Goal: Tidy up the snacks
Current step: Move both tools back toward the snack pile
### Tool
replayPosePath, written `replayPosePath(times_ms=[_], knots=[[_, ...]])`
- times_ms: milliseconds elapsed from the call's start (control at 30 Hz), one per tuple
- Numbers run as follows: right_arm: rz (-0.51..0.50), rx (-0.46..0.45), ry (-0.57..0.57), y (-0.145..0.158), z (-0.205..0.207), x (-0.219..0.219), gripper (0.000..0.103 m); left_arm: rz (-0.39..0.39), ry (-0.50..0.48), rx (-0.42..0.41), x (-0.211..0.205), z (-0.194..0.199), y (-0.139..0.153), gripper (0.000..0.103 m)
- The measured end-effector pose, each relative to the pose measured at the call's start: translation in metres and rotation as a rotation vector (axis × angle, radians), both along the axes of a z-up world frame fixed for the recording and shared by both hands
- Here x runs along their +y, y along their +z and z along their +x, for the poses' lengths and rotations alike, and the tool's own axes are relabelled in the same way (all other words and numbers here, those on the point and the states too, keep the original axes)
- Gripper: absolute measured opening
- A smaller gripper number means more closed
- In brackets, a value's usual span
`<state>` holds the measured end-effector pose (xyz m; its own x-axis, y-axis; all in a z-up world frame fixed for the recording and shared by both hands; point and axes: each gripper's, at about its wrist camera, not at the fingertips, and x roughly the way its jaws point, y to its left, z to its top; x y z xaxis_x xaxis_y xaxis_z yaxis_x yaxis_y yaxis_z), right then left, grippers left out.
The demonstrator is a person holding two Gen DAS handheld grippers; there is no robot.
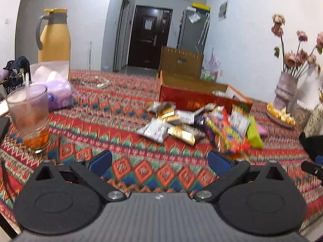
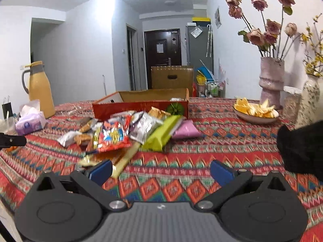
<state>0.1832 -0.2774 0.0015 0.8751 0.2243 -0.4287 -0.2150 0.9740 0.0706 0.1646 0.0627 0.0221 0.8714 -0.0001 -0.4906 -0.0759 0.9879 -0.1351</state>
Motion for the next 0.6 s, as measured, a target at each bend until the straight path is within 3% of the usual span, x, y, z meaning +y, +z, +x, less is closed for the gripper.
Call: replayPosePath(times_ms=[267,433,600], knots=[[-0.033,0.036,-0.042,-0.008,-0.018,-0.001,0.103,0.002,-0.009,-0.010,-0.002,-0.018,-0.003,0.103],[-0.037,0.049,-0.047,-0.011,-0.011,0.003,0.103,0.019,-0.020,0.019,-0.004,-0.010,-0.009,0.103],[-0.010,0.060,-0.031,-0.013,0.004,0.008,0.103,0.122,-0.026,0.039,-0.006,0.018,-0.007,0.103]])
